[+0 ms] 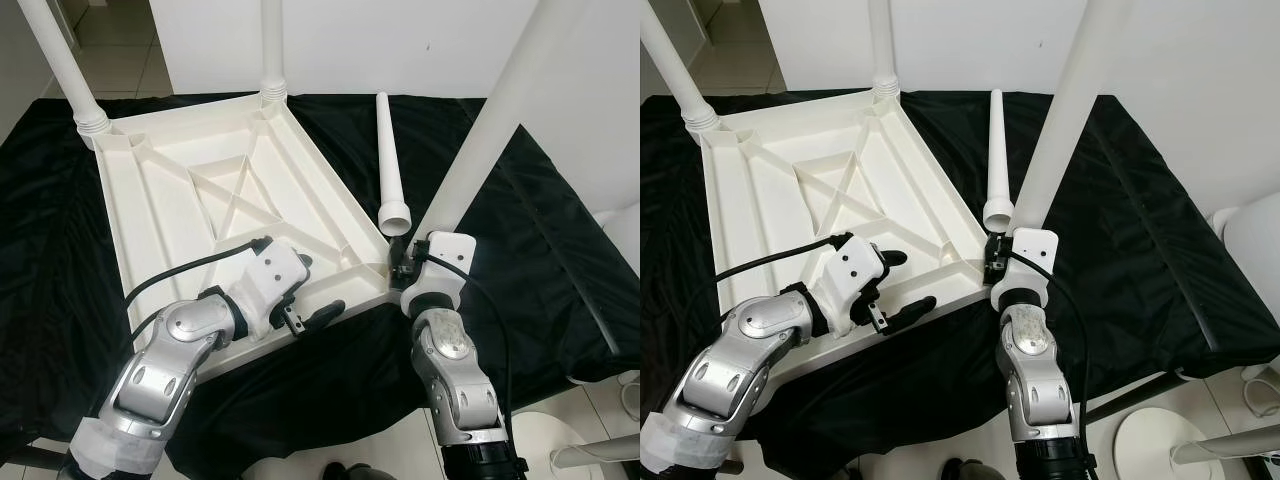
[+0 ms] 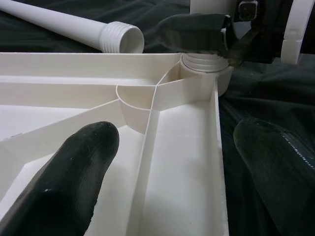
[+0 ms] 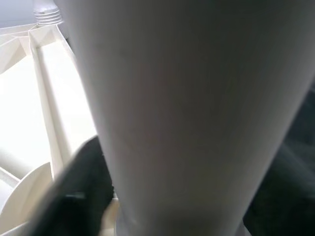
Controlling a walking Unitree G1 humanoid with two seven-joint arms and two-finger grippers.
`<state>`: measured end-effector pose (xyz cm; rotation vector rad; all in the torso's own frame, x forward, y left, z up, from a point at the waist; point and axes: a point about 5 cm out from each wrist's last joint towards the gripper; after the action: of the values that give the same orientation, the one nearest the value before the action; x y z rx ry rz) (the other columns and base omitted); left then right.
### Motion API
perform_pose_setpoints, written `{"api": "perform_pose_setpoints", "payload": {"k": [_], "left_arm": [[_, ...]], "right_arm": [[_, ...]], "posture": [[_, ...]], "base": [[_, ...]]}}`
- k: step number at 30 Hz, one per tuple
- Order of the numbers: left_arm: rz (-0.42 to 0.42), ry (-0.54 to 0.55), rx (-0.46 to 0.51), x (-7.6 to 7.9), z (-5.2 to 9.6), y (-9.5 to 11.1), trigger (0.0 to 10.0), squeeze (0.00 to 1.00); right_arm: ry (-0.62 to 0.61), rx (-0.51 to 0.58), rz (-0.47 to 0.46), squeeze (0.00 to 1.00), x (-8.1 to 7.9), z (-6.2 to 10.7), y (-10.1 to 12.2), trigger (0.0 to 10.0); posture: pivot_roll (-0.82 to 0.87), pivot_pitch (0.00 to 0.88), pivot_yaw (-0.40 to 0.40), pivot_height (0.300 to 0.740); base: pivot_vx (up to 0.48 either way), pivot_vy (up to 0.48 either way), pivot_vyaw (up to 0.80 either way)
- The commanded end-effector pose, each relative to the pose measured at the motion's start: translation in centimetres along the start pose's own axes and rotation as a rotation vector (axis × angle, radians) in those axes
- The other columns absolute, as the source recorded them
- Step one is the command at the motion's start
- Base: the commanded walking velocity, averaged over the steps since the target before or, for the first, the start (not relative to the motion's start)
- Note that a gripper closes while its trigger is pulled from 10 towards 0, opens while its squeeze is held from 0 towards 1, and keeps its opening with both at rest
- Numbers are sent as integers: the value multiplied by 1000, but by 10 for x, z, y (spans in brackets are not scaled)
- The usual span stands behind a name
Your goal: Building children table
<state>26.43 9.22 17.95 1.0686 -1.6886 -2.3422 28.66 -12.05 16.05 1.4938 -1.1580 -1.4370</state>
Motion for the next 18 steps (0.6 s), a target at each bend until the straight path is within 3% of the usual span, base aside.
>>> {"api": "perform_pose_setpoints", "payload": {"k": [1,10,11,12,13,18], "left_arm": [[1,51,-25,0,1,-1,10000,0],[3,52,-23,1,1,-1,10000,0],[4,52,-23,2,1,-1,10000,0],[4,52,-23,2,1,-1,10000,0],[1,42,-20,3,0,0,10000,0],[-2,33,-16,3,-1,0,10000,0]], "right_arm": [[-7,-28,-39,1000,-1,3,-5,10000],[60,-8,-5,1000,0,4,-2,10000],[93,-5,-1,0,2,4,-1,10000],[93,-5,-1,0,2,4,-1,10000],[191,-9,18,0,6,5,2,10000],[255,-8,44,0,10,4,4,10000]], "posture": [[123,145,-50,740],[117,138,-58,740],[112,134,-55,740],[112,134,-55,740],[107,127,-52,740],[99,120,-46,740]], "base": [[0,0,0],[0,0,0],[0,0,0],[0,0,0],[0,0,0],[0,0,0]]}}
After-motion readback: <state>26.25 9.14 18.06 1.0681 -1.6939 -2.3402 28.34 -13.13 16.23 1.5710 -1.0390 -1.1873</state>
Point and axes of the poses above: a point about 5 cm out from each wrist's last joint towards the gripper, its own z axis pointing back from the gripper into the wrist, its own y axis along the axis of the wrist's last joint, x = y × z, and after that the axes turned 13 degrees about -z, right-handed
